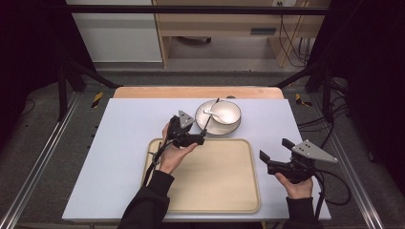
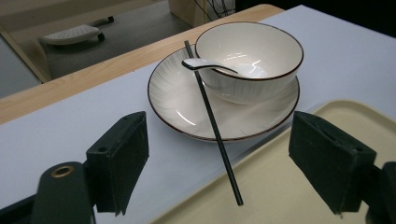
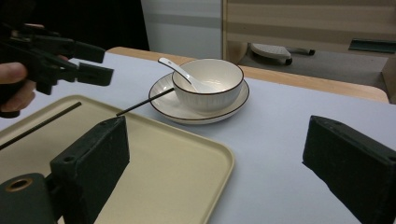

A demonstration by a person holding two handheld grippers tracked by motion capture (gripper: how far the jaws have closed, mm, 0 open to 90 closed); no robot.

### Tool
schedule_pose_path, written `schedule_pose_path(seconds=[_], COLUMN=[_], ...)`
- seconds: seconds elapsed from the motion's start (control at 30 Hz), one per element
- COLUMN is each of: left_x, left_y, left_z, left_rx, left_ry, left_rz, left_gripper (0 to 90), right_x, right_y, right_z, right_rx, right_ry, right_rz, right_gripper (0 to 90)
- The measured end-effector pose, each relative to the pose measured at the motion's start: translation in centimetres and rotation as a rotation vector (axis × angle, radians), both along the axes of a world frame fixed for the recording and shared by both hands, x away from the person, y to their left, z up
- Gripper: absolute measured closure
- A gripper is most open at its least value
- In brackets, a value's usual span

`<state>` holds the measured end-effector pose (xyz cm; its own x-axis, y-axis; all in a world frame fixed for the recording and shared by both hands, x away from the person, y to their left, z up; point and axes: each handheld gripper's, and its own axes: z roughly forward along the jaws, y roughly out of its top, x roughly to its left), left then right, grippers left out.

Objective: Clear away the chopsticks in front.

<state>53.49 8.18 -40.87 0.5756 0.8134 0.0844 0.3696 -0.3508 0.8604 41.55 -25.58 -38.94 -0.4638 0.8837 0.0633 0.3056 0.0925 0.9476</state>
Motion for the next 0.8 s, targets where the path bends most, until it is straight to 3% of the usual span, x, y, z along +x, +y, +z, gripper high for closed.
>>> schedule_pose_path(seconds=[0.2, 0.47, 0.8], left_x=[1.8, 3.7, 5.6], left_y=[-1.3, -2.4, -3.2], left_z=[-0.9, -2.1, -3.3], left_rx=[0.028, 0.128, 0.118], left_ry=[0.033, 0.041, 0.084], left_rz=[-0.002, 0.0, 0.004], left_gripper=[19.9, 27.1, 43.6], right_x=[0.0, 0.1, 0.1], right_y=[-0.2, -0.2, -0.3], right_z=[0.0, 0.0, 0.0], right_rx=[0.005, 0.003, 0.006], right_ry=[0.002, 0.003, 0.005], right_rz=[-0.001, 0.0, 0.001], right_gripper=[7.2, 7.2, 7.2])
